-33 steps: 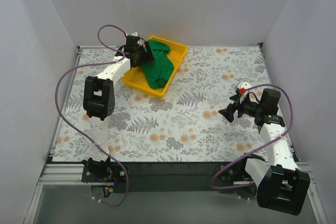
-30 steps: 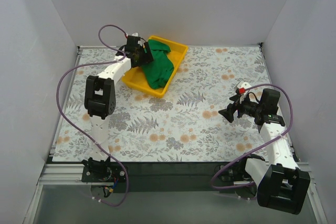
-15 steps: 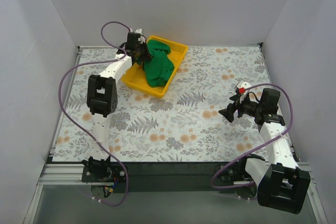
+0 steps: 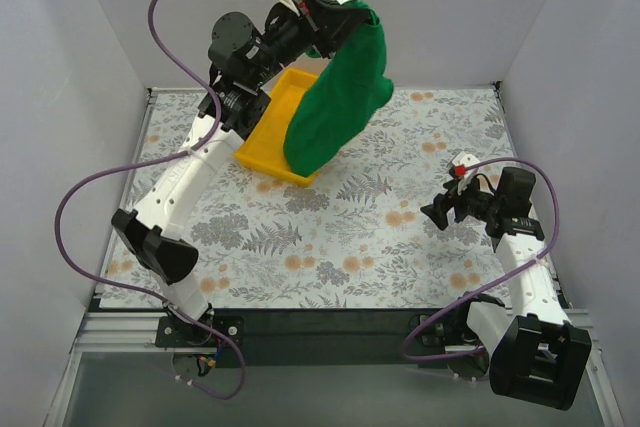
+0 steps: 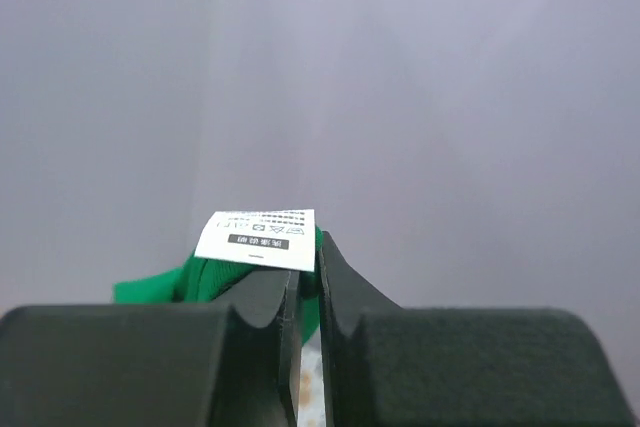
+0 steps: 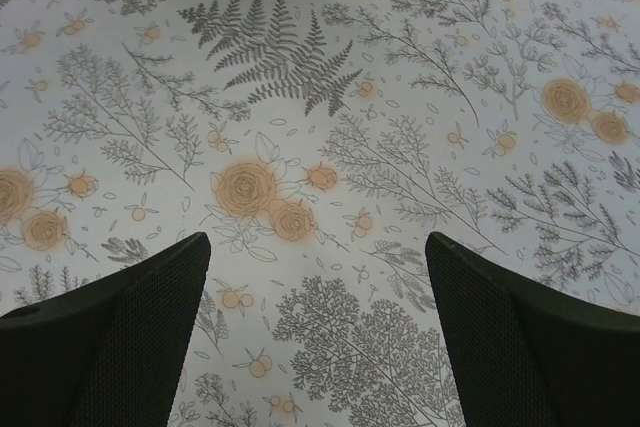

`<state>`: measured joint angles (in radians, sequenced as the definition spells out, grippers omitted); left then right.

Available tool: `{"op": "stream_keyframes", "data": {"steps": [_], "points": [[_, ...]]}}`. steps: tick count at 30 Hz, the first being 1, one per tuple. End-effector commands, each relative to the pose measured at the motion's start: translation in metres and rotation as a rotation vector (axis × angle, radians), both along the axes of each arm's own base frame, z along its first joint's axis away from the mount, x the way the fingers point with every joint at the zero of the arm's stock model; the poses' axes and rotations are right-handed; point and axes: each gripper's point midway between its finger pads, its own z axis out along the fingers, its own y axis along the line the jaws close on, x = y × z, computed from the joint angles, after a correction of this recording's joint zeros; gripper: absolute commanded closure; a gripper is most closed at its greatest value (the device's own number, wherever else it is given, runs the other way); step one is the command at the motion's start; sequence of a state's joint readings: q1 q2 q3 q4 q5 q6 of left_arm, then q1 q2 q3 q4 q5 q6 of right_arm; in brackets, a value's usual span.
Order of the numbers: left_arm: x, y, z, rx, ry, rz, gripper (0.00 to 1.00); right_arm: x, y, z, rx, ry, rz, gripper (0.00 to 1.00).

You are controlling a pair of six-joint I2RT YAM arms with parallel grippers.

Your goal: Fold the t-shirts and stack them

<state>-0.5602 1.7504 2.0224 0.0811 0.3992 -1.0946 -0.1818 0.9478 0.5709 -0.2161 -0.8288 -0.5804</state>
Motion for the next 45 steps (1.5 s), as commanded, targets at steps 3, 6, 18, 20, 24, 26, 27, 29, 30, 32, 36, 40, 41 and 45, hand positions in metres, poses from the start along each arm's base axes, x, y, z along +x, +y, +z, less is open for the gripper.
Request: {"op": "stream_keyframes", "data": {"steps": [3, 6, 18, 20, 24, 26, 27, 29, 30, 32, 36, 40, 41, 45], "points": [[-0.052, -0.029, 0.042, -0.088, -0.067, -0.138, 1.0, 0.023, -0.028, 0.022, -0.095, -0.061, -0.15, 0.07], [-0.067, -0.041, 0.06, -0.13, -0.09, -0.173, 1.0, 0.03, -0.043, 0.023, -0.11, -0.055, -0.235, 0.07], [-0.08, -0.093, 0.06, -0.206, -0.091, -0.202, 1.0, 0.046, -0.096, 0.023, -0.086, 0.006, -0.561, 0.06], [-0.07, -0.1, 0.037, -0.163, -0.054, -0.182, 1.0, 0.045, -0.096, 0.024, -0.082, 0.002, -0.561, 0.06], [-0.065, -0.104, 0.007, -0.09, -0.005, -0.163, 1.0, 0.046, -0.099, 0.024, -0.085, 0.004, -0.575, 0.06], [-0.057, -0.106, -0.035, -0.012, 0.07, -0.141, 1.0, 0.046, -0.101, 0.021, -0.085, 0.014, -0.583, 0.06], [-0.057, -0.105, -0.052, 0.013, 0.103, -0.137, 1.0, 0.047, -0.101, 0.022, -0.084, 0.011, -0.583, 0.06], [-0.07, -0.088, -0.067, 0.033, 0.141, -0.131, 1.0, 0.046, -0.1, 0.022, -0.08, 0.011, -0.576, 0.05], [-0.071, -0.087, -0.115, 0.092, 0.233, -0.128, 1.0, 0.046, -0.097, 0.023, -0.075, 0.009, -0.559, 0.05], [-0.09, -0.068, -0.139, 0.12, 0.287, -0.135, 1.0, 0.045, -0.093, 0.022, -0.066, 0.012, -0.535, 0.05], [-0.116, -0.031, -0.259, 0.284, 0.554, -0.071, 1.0, 0.041, -0.075, 0.018, -0.041, 0.028, -0.422, 0.05], [-0.118, 0.041, -0.344, 0.488, 0.735, 0.248, 0.33, 0.034, -0.058, 0.016, -0.015, 0.037, -0.32, 0.05], [-0.118, 0.056, -0.354, 0.536, 0.74, 0.292, 0.28, 0.031, -0.054, 0.014, -0.005, 0.046, -0.297, 0.05], [-0.123, 0.088, -0.347, 0.605, 0.684, 0.364, 0.17, 0.018, -0.026, 0.016, 0.052, 0.045, -0.13, 0.05]]}}
